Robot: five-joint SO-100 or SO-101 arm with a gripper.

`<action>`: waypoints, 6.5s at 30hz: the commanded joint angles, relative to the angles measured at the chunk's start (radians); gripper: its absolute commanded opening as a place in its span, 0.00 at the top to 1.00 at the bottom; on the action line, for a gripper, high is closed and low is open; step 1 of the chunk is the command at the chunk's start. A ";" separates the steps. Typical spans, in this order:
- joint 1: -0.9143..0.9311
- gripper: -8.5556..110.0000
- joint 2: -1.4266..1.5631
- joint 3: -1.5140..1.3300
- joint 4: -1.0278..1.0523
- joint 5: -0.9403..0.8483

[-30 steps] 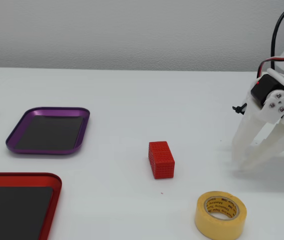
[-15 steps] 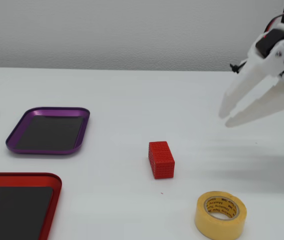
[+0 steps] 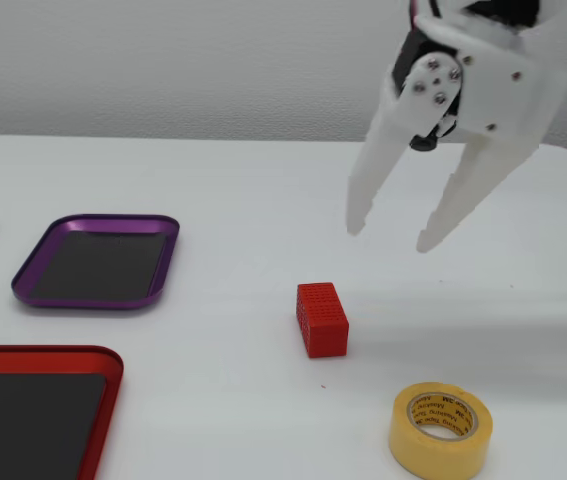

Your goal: Grasp a red block and put it in the left red dish.

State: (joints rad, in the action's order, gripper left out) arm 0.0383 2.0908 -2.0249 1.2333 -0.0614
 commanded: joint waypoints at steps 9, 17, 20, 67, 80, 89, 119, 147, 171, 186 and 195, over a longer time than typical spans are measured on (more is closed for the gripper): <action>0.000 0.69 -0.374 0.158 -0.035 -0.011; 0.002 0.69 -0.443 0.158 -0.147 -0.011; 0.002 0.69 -0.462 0.158 -0.170 -0.011; -0.354 0.93 -0.354 0.146 -0.988 -0.382; -0.301 0.93 -0.896 0.698 -0.850 -0.380; -0.298 0.92 -1.014 0.827 -0.730 -0.380; -0.270 0.81 -1.000 1.819 0.476 -0.302; 0.025 0.81 0.333 -0.176 -0.044 -0.169; 0.017 0.81 0.775 -0.917 -0.282 0.126; 0.017 0.93 1.258 -1.000 -0.043 0.123; 0.014 0.93 1.370 -1.011 -0.005 0.123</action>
State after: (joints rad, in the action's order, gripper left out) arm 0.0491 3.3441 -3.0311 1.2226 0.0614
